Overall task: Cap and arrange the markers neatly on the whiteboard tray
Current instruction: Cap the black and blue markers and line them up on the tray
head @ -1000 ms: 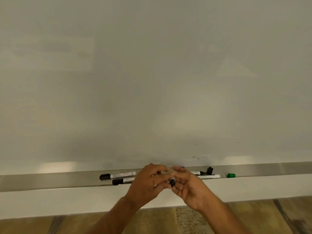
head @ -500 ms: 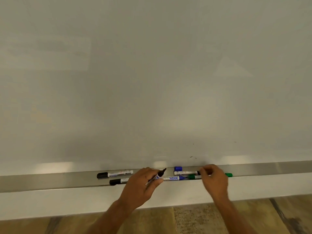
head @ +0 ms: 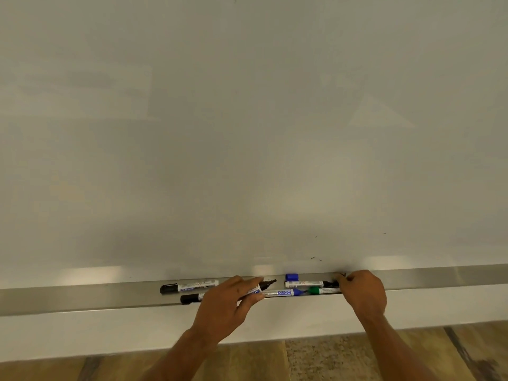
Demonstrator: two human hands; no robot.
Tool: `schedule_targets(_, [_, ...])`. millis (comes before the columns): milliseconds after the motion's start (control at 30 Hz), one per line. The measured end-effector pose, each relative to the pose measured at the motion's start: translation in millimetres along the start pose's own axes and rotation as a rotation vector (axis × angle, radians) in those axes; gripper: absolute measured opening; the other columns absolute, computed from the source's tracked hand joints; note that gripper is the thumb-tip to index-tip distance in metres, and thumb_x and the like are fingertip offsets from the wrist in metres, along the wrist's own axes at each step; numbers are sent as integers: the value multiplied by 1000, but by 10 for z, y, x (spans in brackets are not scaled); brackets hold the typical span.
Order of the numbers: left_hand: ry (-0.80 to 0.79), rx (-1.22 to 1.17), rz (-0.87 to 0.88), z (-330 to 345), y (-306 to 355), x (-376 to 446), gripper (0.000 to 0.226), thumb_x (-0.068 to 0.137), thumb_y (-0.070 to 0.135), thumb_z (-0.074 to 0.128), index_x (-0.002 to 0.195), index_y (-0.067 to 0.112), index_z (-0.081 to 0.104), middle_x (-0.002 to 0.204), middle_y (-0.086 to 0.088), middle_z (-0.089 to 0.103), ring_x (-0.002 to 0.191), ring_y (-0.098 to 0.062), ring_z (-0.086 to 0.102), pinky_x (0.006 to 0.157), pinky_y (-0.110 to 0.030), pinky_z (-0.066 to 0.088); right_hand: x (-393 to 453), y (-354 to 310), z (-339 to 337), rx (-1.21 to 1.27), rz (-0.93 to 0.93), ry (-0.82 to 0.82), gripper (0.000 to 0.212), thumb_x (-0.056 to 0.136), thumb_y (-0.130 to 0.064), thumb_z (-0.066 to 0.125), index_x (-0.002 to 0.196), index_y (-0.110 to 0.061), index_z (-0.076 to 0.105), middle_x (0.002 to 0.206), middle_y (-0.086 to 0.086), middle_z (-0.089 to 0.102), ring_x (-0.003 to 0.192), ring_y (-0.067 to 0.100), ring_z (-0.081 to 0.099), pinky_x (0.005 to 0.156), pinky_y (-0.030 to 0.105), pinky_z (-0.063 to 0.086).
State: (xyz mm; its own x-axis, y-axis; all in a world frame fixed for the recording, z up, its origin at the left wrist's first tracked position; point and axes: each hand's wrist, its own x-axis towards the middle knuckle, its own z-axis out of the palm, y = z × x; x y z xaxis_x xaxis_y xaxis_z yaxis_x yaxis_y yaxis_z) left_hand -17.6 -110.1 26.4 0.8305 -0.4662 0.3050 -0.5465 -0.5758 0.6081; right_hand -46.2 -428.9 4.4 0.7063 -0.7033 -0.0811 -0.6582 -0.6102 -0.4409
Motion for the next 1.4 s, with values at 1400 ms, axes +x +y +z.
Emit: schedule_targets(1400, [83, 208, 80, -80, 99, -21, 29, 90, 42, 52, 107, 28, 70, 86, 10, 73, 72, -11, 63, 62, -30, 54, -938, -791, -159, 710, -610, -398, 27, 83, 2, 68, 95, -22, 73, 91, 4, 72, 75, 10, 68, 68, 20, 57])
